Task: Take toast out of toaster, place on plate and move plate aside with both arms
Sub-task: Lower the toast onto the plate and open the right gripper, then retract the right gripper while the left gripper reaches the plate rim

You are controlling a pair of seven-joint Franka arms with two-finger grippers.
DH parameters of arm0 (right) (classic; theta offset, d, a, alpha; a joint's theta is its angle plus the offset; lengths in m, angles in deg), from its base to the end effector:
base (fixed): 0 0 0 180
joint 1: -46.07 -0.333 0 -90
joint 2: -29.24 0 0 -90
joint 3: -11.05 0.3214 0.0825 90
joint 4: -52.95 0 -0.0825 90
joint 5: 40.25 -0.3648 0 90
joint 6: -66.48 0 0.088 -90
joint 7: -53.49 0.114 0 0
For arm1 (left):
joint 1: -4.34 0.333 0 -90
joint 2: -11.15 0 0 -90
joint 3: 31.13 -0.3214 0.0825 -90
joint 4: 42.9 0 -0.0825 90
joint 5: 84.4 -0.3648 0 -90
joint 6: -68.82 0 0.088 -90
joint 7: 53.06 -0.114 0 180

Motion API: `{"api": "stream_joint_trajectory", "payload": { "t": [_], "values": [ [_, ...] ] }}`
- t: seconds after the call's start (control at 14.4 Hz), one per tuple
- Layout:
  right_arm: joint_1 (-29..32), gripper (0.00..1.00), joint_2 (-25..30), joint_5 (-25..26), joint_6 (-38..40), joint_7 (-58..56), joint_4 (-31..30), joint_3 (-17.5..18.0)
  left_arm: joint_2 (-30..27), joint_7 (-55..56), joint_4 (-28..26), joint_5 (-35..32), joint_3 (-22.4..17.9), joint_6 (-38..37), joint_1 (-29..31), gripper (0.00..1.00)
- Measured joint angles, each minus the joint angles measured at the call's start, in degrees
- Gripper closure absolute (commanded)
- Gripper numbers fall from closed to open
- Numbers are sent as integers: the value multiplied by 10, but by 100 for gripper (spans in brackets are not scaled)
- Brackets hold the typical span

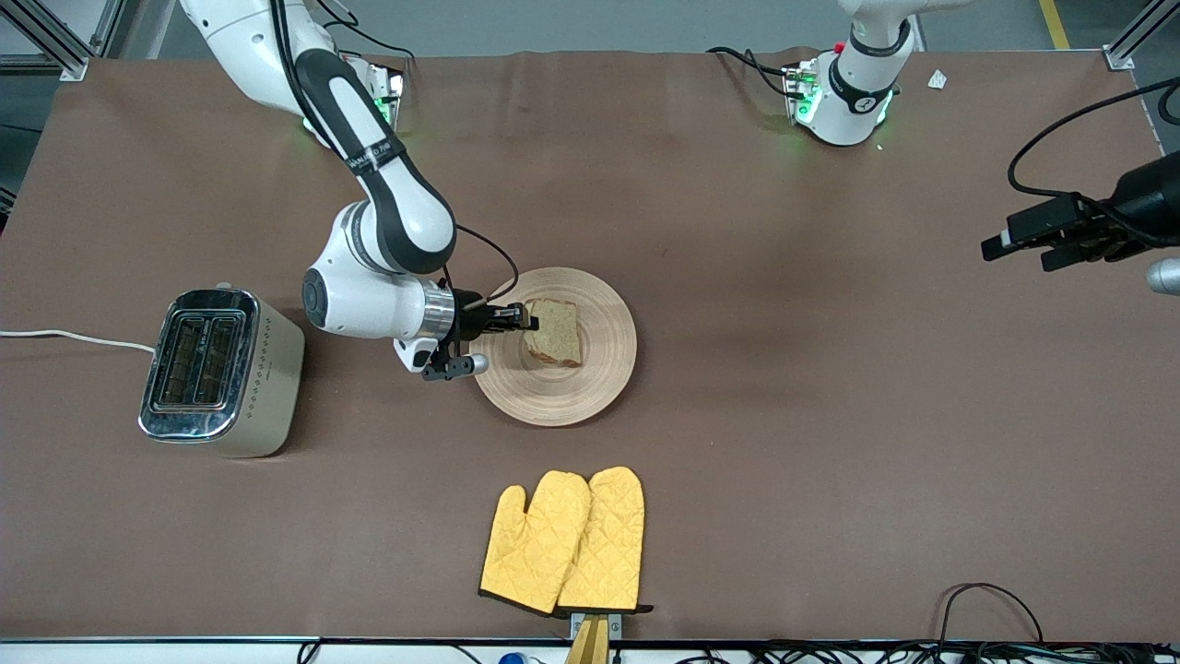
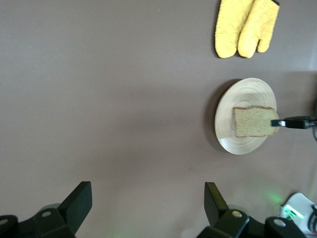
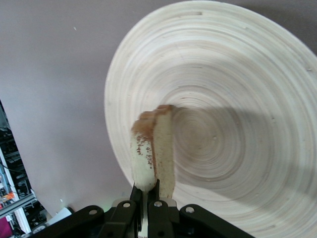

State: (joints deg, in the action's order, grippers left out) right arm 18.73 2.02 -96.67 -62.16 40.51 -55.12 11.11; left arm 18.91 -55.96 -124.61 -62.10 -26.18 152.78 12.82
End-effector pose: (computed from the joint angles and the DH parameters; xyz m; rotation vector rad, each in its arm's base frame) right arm 0.5380 0.3108 0.2672 -2.4299 -0.0179 0.2467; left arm 0.5672 -0.0079 0.6142 2.7348 -0.0157 -0.0993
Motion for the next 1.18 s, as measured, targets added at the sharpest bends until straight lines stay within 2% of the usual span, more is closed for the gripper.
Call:
{"api": "stream_joint_trajectory", "payload": {
  "t": [0.21, 0.28, 0.35, 0.42, 0.49, 0.62, 0.83, 1.04, 1.18],
  "values": [
    [2, 92, -10, 0, -12, -34, -19, -7, 22, -28, 0, 38, 0, 0, 25, 0],
    [5, 81, -12, -1, -14, -47, -27, -9, 28, -32, 0, 53, 0, 0, 31, 0],
    [9, 53, -13, -1, -14, -58, -34, -10, 35, -43, 0, 66, 0, -2, 36, 0],
    [16, 32, -15, -1, -11, -69, -42, -11, 40, -56, 0, 74, 0, -3, 39, 0],
    [23, 18, -16, -1, -3, -77, -46, -12, 47, -68, -1, 79, 0, -4, 41, 0],
    [33, 0, -16, -2, 8, -82, -50, -13, 65, -97, -2, 98, 0, -6, 46, 0],
    [47, 0, -14, -1, 38, -82, -49, -16, 117, -156, -6, 150, 0, -6, 57, 0],
    [54, 0, 3, 10, 111, -66, -40, -40, 188, -242, -8, 215, 0, 1, 68, 0],
    [56, 0, 20, 73, 182, -17, -11, -70, 234, -309, -9, 238, 1, 23, 67, 0]
  ]
}}
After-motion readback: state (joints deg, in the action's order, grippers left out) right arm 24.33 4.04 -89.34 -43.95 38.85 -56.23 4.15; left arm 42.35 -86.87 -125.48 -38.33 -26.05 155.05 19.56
